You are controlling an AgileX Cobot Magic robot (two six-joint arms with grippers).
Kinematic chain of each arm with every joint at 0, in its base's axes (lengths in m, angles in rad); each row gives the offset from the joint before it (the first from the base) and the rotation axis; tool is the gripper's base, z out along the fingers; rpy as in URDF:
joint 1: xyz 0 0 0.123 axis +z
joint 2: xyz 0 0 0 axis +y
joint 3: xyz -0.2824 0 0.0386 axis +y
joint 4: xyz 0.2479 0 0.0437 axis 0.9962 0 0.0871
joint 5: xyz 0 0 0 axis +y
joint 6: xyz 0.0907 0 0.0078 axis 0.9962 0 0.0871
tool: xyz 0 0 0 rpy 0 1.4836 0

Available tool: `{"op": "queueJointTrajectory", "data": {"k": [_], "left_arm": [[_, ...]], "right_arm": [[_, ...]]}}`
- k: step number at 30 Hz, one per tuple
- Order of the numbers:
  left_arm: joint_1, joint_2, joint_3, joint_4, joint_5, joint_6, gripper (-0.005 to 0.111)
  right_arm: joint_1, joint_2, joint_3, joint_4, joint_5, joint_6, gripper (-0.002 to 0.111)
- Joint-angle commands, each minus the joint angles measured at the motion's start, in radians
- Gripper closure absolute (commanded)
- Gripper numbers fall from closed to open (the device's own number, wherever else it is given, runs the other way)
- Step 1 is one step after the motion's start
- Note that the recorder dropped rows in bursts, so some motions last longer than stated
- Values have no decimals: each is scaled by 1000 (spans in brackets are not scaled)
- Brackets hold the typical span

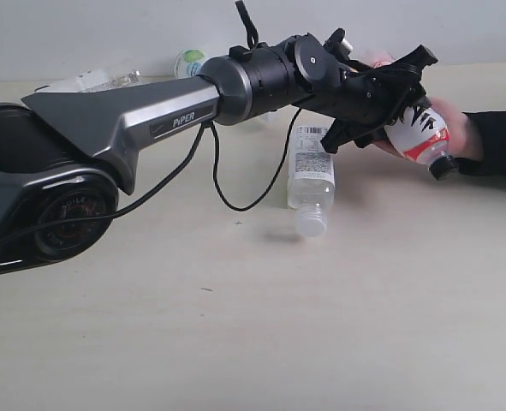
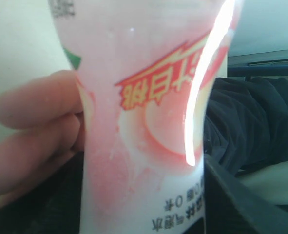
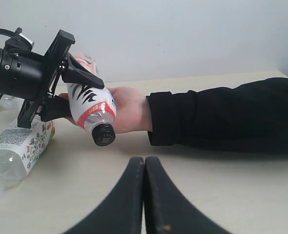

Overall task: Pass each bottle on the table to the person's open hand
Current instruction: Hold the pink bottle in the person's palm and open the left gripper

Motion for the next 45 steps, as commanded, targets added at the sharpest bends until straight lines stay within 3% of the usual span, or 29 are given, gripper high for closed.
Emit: {"op": "queueJointTrajectory", "data": {"k": [1, 16, 19, 21, 45], "left_arm": [[0, -6, -1, -5, -5, 7, 55], [0, -6, -1, -5, -1, 7, 53], [0, -6, -1, -5, 7, 7, 26], [0, -6, -1, -5, 9, 7, 18], [15, -85, -1, -3, 259, 145, 19]], "right_arm": [[-3, -6, 5, 0, -8, -9, 108], [-3, -6, 5, 0, -8, -9, 108], [-3, -6, 5, 0, -10, -9, 108], [-3, -6, 5, 0, -10, -9, 108], [-3, -6, 5, 0, -10, -9, 108]]}}
